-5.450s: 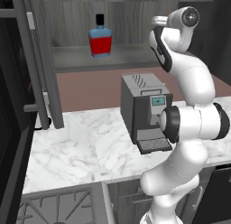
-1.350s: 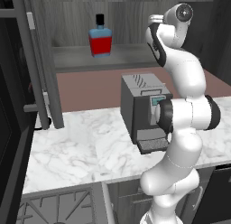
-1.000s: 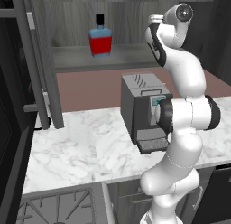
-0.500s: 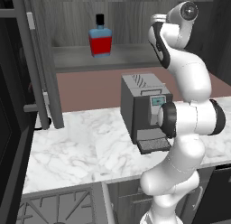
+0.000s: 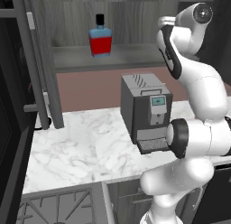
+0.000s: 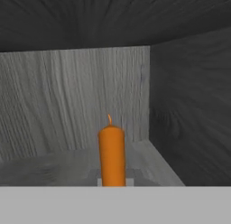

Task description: Get the candle and the liquor from the cabinet and move them to the dining counter.

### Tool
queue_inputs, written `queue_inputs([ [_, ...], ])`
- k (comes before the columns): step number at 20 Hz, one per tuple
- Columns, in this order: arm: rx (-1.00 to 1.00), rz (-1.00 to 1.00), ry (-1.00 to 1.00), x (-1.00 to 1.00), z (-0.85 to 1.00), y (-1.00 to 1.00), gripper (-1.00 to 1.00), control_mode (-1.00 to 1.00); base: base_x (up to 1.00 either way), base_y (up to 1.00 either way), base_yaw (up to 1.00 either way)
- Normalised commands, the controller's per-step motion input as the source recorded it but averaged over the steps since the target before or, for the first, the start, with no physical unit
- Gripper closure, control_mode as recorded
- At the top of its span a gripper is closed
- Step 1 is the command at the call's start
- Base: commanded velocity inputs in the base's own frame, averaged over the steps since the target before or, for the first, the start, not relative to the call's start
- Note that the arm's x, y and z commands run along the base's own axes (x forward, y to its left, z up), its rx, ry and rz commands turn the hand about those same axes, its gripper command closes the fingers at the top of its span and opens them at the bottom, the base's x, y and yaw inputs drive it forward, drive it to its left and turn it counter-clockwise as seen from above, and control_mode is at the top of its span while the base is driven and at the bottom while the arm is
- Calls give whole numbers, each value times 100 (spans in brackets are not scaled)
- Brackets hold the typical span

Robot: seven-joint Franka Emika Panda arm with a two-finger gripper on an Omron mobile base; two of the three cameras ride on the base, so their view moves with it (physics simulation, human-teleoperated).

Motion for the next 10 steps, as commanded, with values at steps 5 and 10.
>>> queue_inputs([
  [5, 0, 0, -1, -61, 0, 0, 100, -100, 0, 0, 0],
  [10, 0, 0, -3, -63, 0, 4, 100, -100, 0, 0, 0],
])
